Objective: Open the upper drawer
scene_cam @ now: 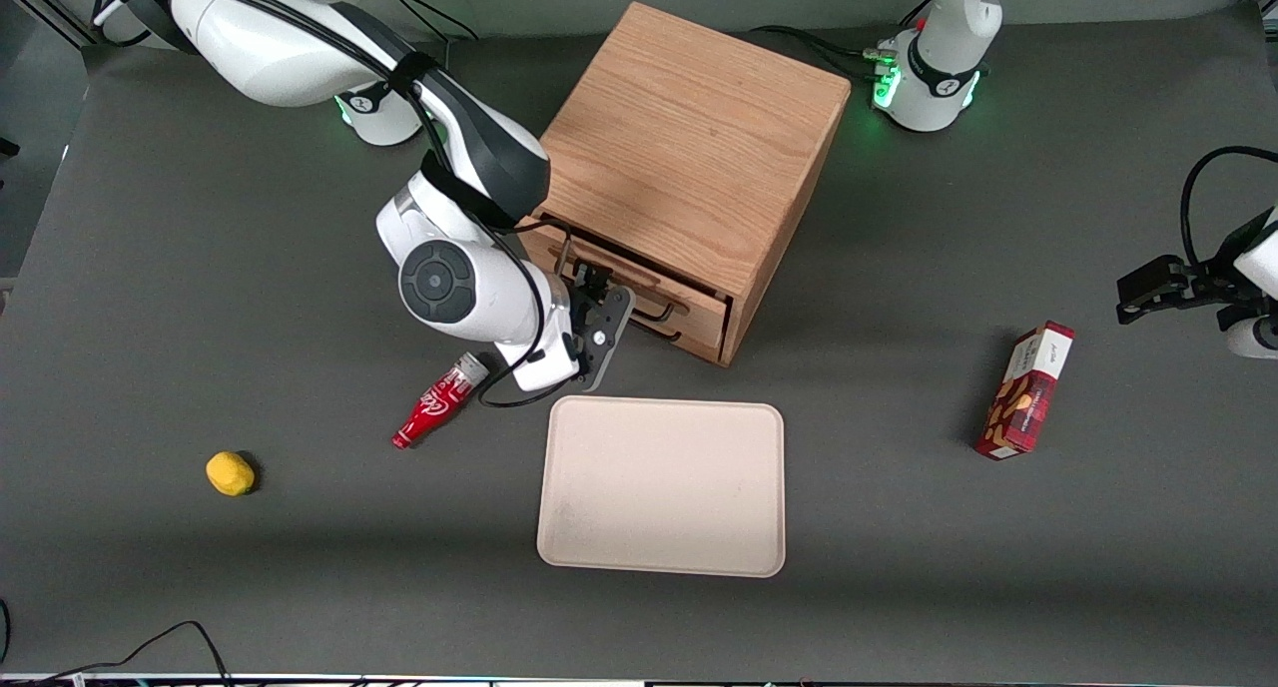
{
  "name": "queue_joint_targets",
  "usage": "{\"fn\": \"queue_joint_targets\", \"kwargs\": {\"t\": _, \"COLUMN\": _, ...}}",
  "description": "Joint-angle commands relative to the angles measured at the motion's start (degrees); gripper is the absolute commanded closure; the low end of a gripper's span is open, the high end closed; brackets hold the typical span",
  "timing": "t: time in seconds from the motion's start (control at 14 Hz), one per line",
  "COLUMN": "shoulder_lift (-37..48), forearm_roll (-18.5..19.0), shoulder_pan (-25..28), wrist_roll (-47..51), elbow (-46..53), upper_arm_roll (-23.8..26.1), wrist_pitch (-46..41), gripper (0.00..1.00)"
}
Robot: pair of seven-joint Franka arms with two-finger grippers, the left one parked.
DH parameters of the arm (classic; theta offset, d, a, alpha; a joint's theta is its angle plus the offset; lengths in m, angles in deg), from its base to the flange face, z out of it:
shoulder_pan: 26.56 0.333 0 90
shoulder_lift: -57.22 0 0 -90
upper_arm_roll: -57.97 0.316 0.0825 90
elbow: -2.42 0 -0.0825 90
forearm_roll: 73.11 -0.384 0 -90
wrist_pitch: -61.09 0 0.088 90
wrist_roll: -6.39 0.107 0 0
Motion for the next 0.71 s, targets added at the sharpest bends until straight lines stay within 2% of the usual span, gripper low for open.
{"fn": "queue_joint_targets", "kwargs": {"t": 0.0, "shoulder_lift": -3.0, "forearm_roll": 1.7, "shoulder_pan": 0.0, "wrist_roll": -2.7, "elbow": 4.6, "upper_arm_roll": 0.1, "wrist_pitch": 0.2, "gripper": 0.00}}
{"fn": "queue_joint_targets", "kwargs": {"t": 0.14, "shoulder_lift": -4.5, "forearm_roll": 3.5, "shoulder_pan": 0.0, "wrist_roll": -3.2, "elbow": 7.6, "upper_arm_roll": -0.6, "wrist_pitch": 0.2, "gripper": 0.00}}
{"fn": "queue_joint_targets", "kwargs": {"t": 0.64, "shoulder_lift": -6.5, "forearm_roll": 3.6, "shoulder_pan": -0.1, "wrist_roll": -8.2, "elbow": 13.2, "upper_arm_roll": -5.1, "wrist_pitch": 0.3, "gripper": 0.00}}
